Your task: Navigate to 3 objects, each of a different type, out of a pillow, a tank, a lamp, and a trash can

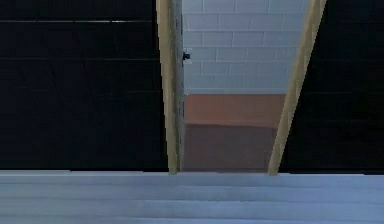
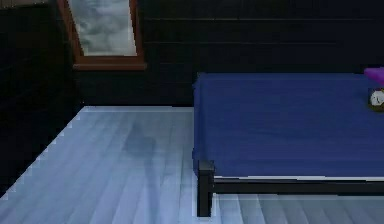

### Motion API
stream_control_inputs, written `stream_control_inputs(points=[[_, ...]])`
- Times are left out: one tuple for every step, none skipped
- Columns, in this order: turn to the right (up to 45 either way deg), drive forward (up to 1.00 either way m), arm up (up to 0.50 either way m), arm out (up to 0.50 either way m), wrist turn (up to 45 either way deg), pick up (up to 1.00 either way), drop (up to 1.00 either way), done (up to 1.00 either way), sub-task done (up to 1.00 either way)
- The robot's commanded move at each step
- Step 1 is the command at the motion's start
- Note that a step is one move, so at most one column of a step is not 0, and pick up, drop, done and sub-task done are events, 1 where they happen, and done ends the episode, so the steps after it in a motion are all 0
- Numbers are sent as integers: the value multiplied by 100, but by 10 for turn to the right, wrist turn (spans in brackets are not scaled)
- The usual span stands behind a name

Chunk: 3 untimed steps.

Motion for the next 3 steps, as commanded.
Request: stream_control_inputs(points=[[120,0,0,0,0,0,0,0,0],[0,100,0,0,0,0,0,0,0],[60,0,0,0,0,0,0,0,0]])
